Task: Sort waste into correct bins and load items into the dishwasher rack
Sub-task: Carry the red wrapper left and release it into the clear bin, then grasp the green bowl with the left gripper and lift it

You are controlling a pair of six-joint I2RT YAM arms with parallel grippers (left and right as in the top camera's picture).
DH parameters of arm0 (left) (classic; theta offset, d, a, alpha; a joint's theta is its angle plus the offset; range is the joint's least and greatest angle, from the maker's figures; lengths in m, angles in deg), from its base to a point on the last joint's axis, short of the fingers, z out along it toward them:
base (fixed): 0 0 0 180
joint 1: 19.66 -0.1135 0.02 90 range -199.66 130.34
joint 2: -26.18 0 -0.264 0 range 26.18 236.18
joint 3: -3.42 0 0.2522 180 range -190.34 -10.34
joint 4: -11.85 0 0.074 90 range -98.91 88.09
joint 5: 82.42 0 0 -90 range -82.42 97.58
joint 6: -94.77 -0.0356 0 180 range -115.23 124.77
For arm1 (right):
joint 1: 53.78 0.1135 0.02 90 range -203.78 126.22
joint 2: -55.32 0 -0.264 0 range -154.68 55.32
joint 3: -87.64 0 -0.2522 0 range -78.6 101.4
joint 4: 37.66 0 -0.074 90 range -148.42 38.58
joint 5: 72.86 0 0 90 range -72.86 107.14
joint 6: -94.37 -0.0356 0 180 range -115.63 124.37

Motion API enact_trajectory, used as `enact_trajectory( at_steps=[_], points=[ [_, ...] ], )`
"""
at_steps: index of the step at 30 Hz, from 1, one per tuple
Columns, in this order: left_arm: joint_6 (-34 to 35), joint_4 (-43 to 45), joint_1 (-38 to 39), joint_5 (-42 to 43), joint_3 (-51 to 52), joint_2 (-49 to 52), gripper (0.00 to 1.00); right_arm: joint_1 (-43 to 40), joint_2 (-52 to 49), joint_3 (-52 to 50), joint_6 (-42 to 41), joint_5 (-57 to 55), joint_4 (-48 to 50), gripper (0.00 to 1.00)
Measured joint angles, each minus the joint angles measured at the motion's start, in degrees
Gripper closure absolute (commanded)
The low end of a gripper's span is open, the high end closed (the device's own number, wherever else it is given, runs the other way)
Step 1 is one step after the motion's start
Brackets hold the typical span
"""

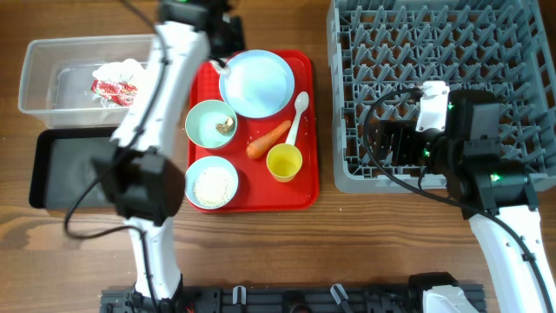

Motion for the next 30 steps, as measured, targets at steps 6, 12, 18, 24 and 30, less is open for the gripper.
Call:
enact_trajectory(
  at_steps=[6,12,18,24,30],
  points=[
    [0.17,-0.50,-12.63,-0.04,-0.28,-4.42,0.96,0.00,-0.17,0.00,-0.02,0.00,0.04,0.00],
    [1.44,-1.92,-21.57,-0.09,-0.26,-4.02,0.26,0.00,-0.17,0.00,-0.20,0.00,0.48,0.00],
    [1.84,-1.18,-21.81,0.02,-0.07,-1.33,0.01,0.00,-0.17,0.00,-0.20,0.00,1.11,0.00],
    [1.14,-10.93,-21.44,5.77,-0.07,-2.36,0.00,0.00,-0.17,0.00,-0.20,0.00,2.25,0.00],
    [0.79,-26.36,-15.32,9.38,-0.04,-5.42,0.15,0.00,-0.17,0.00,-0.20,0.00,2.36,0.00]
  ],
)
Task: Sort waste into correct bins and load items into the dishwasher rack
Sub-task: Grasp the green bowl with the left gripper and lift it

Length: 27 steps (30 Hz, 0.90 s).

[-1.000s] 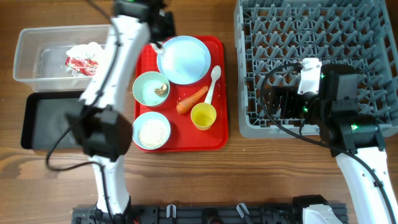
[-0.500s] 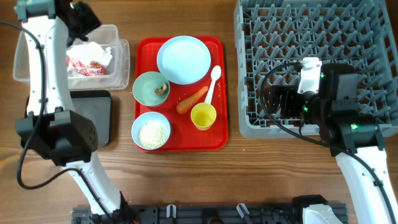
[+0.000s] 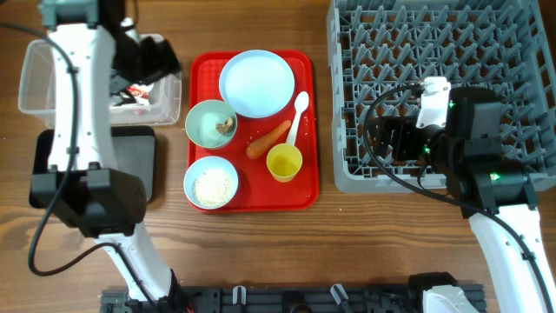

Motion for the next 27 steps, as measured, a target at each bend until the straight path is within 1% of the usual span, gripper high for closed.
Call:
enact_trajectory(
  at_steps=[1,3,5,8,10,11,12,13,15,18,19,21,23,25,26,27],
  points=[
    [-0.04,-0.17,2.10,0.00,0.02,-0.02,0.19,0.00,0.00,0.00,-0.02,0.00,0.00,0.00],
    [0.04,1.05,6.14,-0.22,0.04,-0.02,0.23,0.00,0.00,0.00,-0.02,0.00,0.02,0.00],
    [0.48,3.56,9.62,-0.42,1.14,-0.09,0.24,0.00,0.00,0.00,-0.02,0.00,0.00,0.00],
    [0.68,8.26,13.33,-1.57,6.34,-0.13,0.29,0.00,-0.02,0.00,-0.02,0.00,-0.13,0.00],
    [0.81,13.07,15.30,-1.97,11.34,-0.15,0.44,0.00,-0.02,0.00,-0.02,0.00,-0.15,0.00],
    [0.83,15.96,16.22,-2.14,14.21,-0.13,0.56,0.00,-0.02,0.00,-0.02,0.00,-0.15,0.00],
    [0.81,18.58,16.96,-2.14,16.79,-0.13,0.62,0.00,-0.02,0.00,-0.02,0.00,-0.15,0.00],
    [1.20,21.46,17.59,-2.14,19.41,-0.15,0.66,0.00,-0.02,0.00,-0.02,0.00,-0.15,0.00],
    [0.35,28.17,18.88,-2.19,26.80,-0.11,0.69,0.00,-0.04,0.00,-0.02,0.00,-0.20,0.00],
    [-0.81,32.48,19.30,-2.38,31.76,-0.07,0.78,0.00,-0.04,0.00,-0.02,0.00,-0.22,0.00],
    [-1.60,33.77,19.32,-2.56,33.66,-0.07,0.78,0.00,-0.04,0.00,-0.02,0.00,-0.22,0.00],
    [-2.01,34.34,19.32,-2.58,35.60,-0.07,0.80,0.00,-0.04,0.00,-0.02,0.00,-0.22,0.00],
    [-2.23,36.17,19.32,-2.60,38.58,-0.07,0.83,0.00,-0.04,0.00,-0.02,0.00,-0.22,0.00],
    [-2.54,37.75,19.32,-2.56,40.57,-0.09,0.89,0.00,-0.04,0.00,-0.02,0.00,-0.22,0.00],
    [-2.75,38.03,19.32,-2.58,41.11,-0.09,0.95,0.00,-0.04,0.00,-0.02,0.00,-0.28,0.00],
    [-2.99,38.12,19.41,-2.60,41.42,-0.09,0.96,0.00,-0.04,0.00,-0.02,0.00,-0.42,0.00]
  ],
)
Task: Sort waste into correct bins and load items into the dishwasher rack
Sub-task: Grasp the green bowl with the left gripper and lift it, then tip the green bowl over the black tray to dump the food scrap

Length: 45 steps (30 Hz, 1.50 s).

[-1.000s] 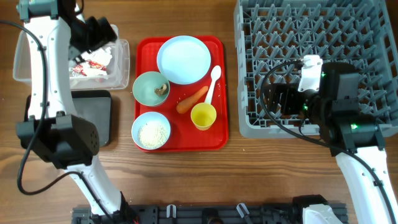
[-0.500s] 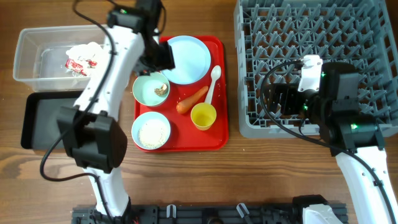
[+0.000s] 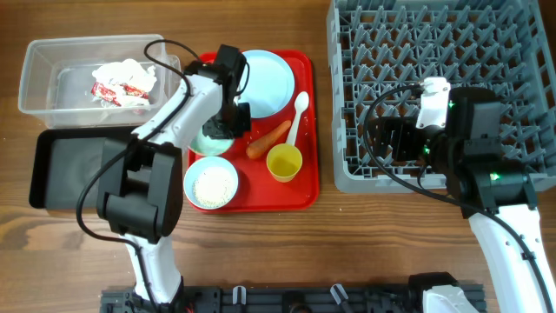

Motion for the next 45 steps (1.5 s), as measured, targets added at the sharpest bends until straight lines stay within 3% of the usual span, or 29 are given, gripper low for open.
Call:
enact_trajectory(
  at_steps=[10,16,21,25,33,40,45],
  points=[
    [-0.24,-0.74,0.33,-0.61,-0.81,-1.36,0.96,0.00,0.00,0.00,-0.44,0.02,-0.48,0.00],
    [-0.17,-6.93,-0.26,0.04,-7.13,-10.95,0.96,0.00,0.00,0.00,-0.61,0.02,-0.50,0.00],
    [-0.22,-15.41,-10.05,3.52,-8.26,-21.42,0.96,0.00,0.00,0.00,-0.61,0.02,-0.33,0.00],
    [-4.31,-17.09,-24.09,11.39,-8.17,-21.05,0.96,0.00,0.00,0.00,-0.61,0.02,-0.22,0.00],
    [-19.12,-17.14,-47.82,36.33,-3.23,-17.84,0.96,0.00,0.00,0.00,-0.61,0.04,-0.42,0.00],
    [-32.63,-17.31,-59.45,55.80,4.96,-9.38,0.96,0.00,0.00,0.00,-0.61,0.02,-0.44,0.00],
    [-34.58,-18.38,-64.76,64.46,5.55,-4.90,0.96,0.00,0.00,0.00,-0.61,0.17,-0.48,0.00]
  ],
)
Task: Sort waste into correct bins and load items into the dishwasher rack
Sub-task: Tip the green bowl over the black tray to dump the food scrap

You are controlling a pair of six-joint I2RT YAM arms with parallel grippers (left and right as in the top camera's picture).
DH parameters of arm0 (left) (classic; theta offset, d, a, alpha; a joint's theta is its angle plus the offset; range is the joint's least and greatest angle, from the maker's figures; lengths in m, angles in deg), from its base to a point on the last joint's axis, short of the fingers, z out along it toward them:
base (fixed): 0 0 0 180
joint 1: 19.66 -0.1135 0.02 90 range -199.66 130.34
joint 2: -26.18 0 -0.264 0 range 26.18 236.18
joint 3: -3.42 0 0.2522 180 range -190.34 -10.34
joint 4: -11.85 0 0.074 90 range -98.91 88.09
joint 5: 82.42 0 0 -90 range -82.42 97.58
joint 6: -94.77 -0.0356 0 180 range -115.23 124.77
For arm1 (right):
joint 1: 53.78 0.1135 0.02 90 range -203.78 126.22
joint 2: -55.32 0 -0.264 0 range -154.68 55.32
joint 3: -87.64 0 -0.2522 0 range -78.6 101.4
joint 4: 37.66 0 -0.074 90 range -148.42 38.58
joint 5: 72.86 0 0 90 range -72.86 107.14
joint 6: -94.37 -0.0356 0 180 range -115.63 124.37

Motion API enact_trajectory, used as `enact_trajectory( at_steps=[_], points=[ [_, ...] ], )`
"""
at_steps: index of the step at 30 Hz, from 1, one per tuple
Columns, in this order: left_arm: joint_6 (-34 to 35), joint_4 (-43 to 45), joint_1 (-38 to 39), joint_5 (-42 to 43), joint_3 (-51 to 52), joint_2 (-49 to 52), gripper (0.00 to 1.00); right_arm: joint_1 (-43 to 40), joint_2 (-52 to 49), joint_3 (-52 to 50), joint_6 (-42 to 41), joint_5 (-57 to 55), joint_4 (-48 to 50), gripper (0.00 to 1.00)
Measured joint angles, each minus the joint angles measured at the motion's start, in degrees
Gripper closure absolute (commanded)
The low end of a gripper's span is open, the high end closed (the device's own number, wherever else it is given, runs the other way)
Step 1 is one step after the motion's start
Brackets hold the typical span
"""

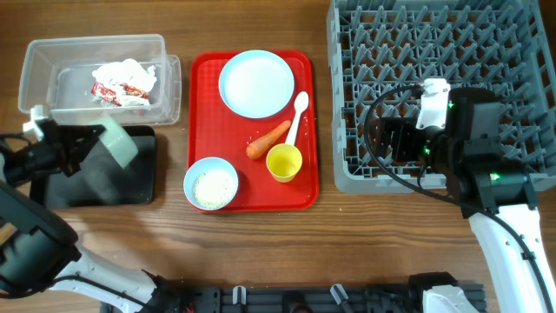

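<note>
My left gripper [94, 141] is shut on a pale green bowl [118, 144], which is tilted over the black bin [139, 178] at the left. On the red tray [201, 87] lie a light blue plate [256, 83], a white spoon [298, 113], a carrot [268, 139], a yellow cup [284, 162] and a blue bowl of rice [212, 183]. My right gripper [382, 139] hovers over the near left part of the grey dishwasher rack [434, 43]; its fingers are too dark to read.
A clear plastic bin [43, 65] with crumpled wrappers [123, 83] stands at the back left, just behind the black bin. The rack fills the right side of the wooden table.
My left gripper was at the pale green bowl on the tray. It now holds that bowl, tilted, over the black bin at the left. The right arm has not moved.
The left arm first reached across the tray's back edge by the plate. Then its gripper was over the clear bin with the wrappers. After that it was down at the green bowl on the tray, and now the bowl is off the tray, held over the black bin.
</note>
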Motion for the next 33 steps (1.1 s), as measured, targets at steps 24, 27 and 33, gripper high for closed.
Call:
enact_trajectory(
  at_steps=[24,27,33],
  points=[
    [17.25,10.16,-4.57,3.58,0.02,0.44,0.96,0.00,0.00,0.00,-0.02,0.26,-0.17,0.00],
    [22.36,13.27,-4.85,1.25,0.02,0.46,0.96,0.00,0.00,0.00,-0.02,0.26,-0.55,0.00],
    [27.17,13.38,-4.83,4.07,0.02,0.55,0.96,0.00,0.00,0.00,-0.02,0.26,-0.61,0.00]
  ],
)
